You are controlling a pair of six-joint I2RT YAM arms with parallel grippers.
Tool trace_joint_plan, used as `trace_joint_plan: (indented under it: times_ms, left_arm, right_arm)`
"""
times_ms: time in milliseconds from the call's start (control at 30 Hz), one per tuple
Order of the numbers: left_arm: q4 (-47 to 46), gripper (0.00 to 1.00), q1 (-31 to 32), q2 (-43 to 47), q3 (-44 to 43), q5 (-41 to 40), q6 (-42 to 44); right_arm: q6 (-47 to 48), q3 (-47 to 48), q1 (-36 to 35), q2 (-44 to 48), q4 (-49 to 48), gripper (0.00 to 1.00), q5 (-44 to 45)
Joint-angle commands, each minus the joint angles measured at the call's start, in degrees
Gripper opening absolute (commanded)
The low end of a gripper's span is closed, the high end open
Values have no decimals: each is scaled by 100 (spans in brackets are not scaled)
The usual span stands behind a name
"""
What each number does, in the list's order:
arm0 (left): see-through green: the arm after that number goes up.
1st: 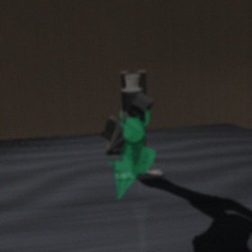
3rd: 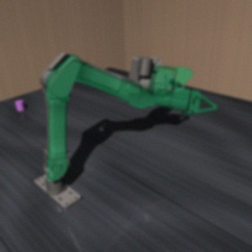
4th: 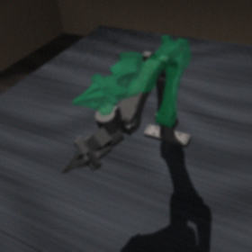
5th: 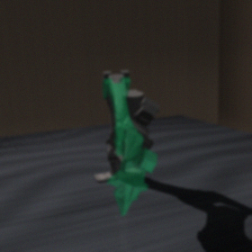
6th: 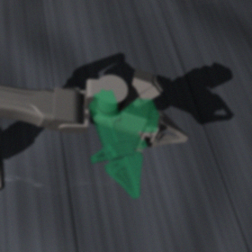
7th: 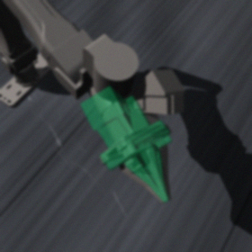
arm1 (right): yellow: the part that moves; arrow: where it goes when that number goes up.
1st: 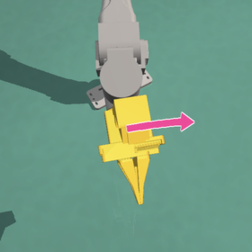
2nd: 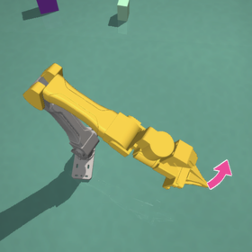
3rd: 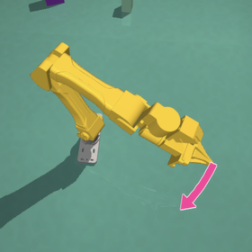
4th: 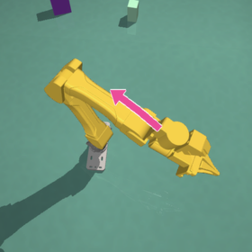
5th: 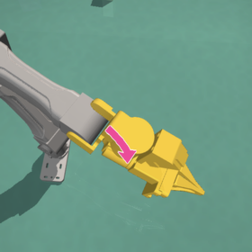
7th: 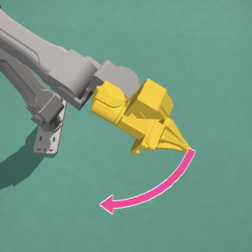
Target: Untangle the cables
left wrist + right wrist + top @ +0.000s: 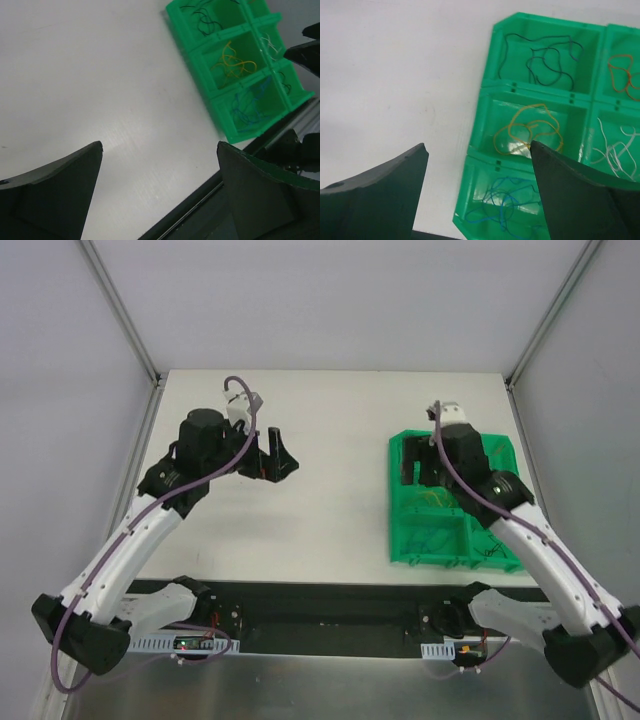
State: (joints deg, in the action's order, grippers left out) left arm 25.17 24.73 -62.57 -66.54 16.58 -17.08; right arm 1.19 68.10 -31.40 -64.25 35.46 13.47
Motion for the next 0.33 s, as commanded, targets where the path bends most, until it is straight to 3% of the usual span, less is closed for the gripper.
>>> trace_joint_plan:
  times_ms: [0, 133, 300]
  left_arm:
    - [-1381, 98, 216, 912, 703, 820, -234]
    - [-1945, 99, 234, 1632, 880, 1268, -445]
    - [-1989, 99, 234, 2186, 582, 1366, -252]
  right_arm:
    - [37, -1094, 11, 1701, -566, 97, 709]
    - [22, -1509, 20, 3152, -383, 96, 884]
    - [-31, -1098, 20, 4191, 162, 96, 1034]
